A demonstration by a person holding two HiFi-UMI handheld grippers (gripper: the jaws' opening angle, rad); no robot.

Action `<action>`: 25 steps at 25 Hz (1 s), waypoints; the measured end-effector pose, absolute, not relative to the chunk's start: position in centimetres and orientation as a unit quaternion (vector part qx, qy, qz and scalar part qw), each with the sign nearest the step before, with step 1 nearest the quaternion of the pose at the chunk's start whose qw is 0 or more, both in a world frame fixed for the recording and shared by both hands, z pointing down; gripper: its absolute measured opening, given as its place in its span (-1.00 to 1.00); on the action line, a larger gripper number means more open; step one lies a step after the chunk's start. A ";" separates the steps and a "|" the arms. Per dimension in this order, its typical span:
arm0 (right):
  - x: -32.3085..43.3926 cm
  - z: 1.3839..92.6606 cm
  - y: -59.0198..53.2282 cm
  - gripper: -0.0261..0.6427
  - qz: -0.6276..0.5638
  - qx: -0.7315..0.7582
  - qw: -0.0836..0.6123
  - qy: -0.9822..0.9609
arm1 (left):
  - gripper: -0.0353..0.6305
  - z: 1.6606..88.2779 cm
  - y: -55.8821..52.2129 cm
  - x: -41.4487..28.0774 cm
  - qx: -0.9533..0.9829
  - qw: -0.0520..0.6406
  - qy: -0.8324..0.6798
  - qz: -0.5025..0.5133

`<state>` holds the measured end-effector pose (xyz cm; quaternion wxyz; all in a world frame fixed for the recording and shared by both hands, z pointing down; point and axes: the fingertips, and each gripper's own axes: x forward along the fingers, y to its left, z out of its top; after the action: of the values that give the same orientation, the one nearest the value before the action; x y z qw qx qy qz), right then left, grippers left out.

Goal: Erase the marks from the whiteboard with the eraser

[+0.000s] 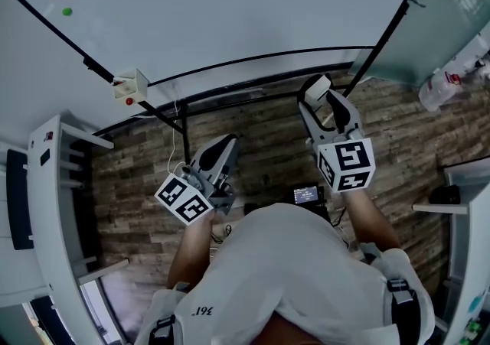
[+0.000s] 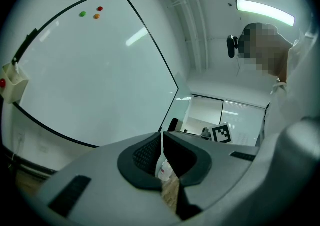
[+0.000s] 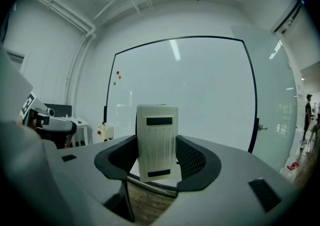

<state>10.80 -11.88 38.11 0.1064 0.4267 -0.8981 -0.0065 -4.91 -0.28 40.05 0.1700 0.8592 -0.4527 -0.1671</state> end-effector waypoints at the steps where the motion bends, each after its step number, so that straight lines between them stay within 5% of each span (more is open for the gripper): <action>1: 10.9 38.3 -11.9 -0.17 -0.004 0.425 0.107 -0.899 | -0.87 40.1 -0.3 -4.8 0.859 0.170 -0.454 -0.167; 25: 11.4 38.8 -12.3 -0.17 0.010 0.422 0.102 -0.901 | -0.87 40.3 -0.9 -3.4 0.865 0.174 -0.443 -0.161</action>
<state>11.39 -12.30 38.79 0.1024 0.4223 -0.9006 0.0095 -3.42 -0.92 40.28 0.1742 0.8648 -0.4426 -0.1609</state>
